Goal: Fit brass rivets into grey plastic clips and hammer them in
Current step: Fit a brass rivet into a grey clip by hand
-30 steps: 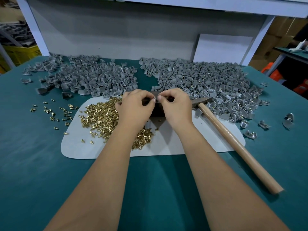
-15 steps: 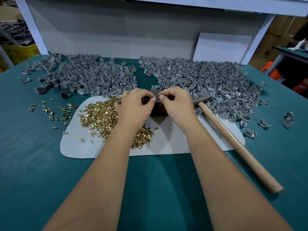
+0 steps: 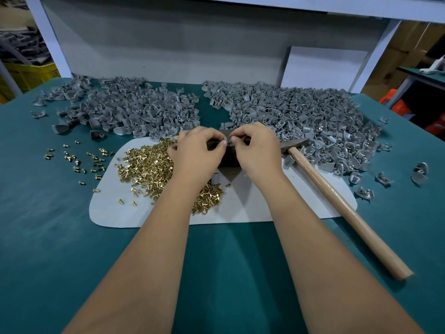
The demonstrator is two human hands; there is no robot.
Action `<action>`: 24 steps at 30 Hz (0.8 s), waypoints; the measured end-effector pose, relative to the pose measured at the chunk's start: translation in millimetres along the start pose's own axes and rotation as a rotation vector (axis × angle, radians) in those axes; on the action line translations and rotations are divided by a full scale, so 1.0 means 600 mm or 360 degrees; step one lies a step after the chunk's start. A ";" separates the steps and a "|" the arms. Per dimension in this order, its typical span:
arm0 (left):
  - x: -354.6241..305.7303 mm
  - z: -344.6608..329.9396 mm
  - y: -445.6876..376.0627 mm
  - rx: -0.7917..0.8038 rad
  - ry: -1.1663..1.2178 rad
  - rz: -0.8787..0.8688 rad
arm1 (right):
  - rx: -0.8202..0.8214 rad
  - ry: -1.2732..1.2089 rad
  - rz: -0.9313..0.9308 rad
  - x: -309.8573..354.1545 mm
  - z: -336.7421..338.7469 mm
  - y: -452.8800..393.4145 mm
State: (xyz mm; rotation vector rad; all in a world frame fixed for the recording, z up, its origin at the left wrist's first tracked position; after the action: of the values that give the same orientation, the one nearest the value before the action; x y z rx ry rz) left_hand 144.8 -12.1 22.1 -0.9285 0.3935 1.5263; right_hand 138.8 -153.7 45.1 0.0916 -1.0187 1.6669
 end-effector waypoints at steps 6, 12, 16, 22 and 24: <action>0.000 0.000 -0.002 -0.0001 -0.0019 0.0003 | 0.0008 0.0064 0.0035 0.005 -0.002 -0.001; 0.000 0.001 0.000 -0.0006 0.0010 0.0007 | -0.0044 0.0082 -0.0050 0.003 -0.003 0.004; -0.001 0.002 0.003 -0.0004 0.0015 0.0004 | -0.0032 0.0033 -0.0050 0.000 -0.004 0.007; -0.004 0.001 0.005 -0.0013 -0.0052 -0.0001 | 0.0011 -0.0136 -0.0055 -0.002 -0.004 0.010; -0.004 0.002 0.004 -0.0026 -0.0081 0.0005 | -0.0026 -0.0267 -0.0144 -0.006 0.000 0.010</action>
State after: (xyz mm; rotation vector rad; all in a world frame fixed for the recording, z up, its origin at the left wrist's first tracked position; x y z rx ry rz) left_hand 141.9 -13.6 23.9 -0.8998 0.3467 1.5553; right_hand 135.2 -156.7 39.6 0.2671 -1.1369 1.5881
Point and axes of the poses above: each hand's wrist, its own y-axis away from the middle knuckle, its own z-axis out of the back of the hand, x = y × z, the point moved 8 cm from there along -y, towards the middle knuckle, and after that the axes turned 10 degrees about z, right-handed, at the moved point
